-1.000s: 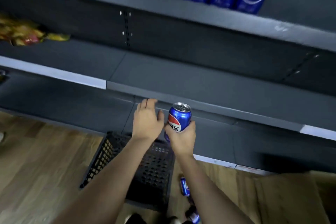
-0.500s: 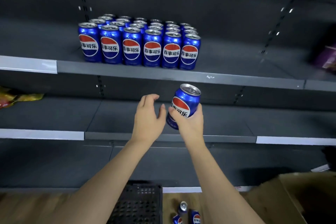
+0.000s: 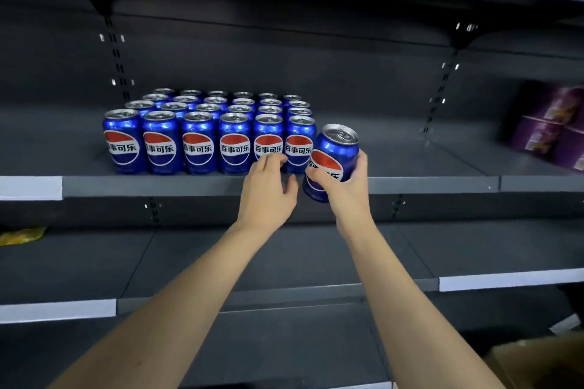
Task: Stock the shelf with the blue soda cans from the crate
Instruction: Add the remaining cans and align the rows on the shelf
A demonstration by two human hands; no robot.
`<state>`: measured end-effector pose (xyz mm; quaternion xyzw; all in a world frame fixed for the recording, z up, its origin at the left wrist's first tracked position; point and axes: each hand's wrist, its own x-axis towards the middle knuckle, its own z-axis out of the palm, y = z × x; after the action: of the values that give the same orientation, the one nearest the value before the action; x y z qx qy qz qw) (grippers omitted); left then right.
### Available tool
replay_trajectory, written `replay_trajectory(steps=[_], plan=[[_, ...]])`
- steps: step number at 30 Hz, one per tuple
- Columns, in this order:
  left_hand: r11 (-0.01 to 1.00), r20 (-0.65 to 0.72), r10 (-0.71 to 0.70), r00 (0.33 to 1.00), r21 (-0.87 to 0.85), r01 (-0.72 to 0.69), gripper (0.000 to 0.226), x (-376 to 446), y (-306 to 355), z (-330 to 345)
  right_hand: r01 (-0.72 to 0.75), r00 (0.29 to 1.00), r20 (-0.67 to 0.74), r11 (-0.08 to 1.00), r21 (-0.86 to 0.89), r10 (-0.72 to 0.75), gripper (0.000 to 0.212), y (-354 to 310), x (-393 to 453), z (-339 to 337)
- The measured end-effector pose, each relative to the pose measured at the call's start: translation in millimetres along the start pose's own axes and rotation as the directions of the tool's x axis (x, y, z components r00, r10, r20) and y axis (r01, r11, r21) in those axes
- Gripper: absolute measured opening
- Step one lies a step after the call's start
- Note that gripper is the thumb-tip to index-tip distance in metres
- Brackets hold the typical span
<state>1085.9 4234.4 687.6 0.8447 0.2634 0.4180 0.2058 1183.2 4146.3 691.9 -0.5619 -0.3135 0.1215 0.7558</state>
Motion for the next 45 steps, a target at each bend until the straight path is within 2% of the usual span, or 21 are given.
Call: replay_trajectory(steps=[9,16,22,28,32,36,41,45], plan=[[0.981,0.008,0.088,0.996,0.176,-0.088,0.046,91,14,32,0.022,1.000,0.013,1.000,-0.014,-0.021,0.063,7,106,-23],[0.934,0.118,0.159,0.980,0.305,-0.188,0.042,147,20,57,0.001,0.994,0.108,0.997,-0.079,0.007,0.060,29,171,-32],[0.908,0.244,0.008,0.970,0.405,-0.109,0.045,179,23,73,-0.005,0.977,0.210,0.986,-0.169,0.041,0.054,43,213,-32],[0.887,0.387,-0.090,0.918,0.451,-0.104,0.050,205,20,78,-0.100,0.974,0.187,0.983,-0.156,0.129,0.051,68,242,-36],[0.896,0.390,-0.098,0.916,0.435,-0.089,0.048,224,22,74,-0.146,0.975,0.138,0.970,-0.194,0.174,0.062,92,260,-29],[0.897,0.446,-0.131,0.886,0.433,-0.085,0.054,231,19,79,-0.191,0.968,0.134,0.971,-0.144,0.211,0.048,100,275,-24],[0.902,0.491,-0.196,0.849,0.431,-0.040,0.062,231,17,86,-0.236,0.947,0.189,0.962,-0.139,0.260,0.070,103,288,-14],[0.898,0.527,-0.258,0.809,0.439,0.000,0.071,230,12,88,-0.232,0.957,0.135,0.956,-0.178,0.258,0.080,110,296,-11]])
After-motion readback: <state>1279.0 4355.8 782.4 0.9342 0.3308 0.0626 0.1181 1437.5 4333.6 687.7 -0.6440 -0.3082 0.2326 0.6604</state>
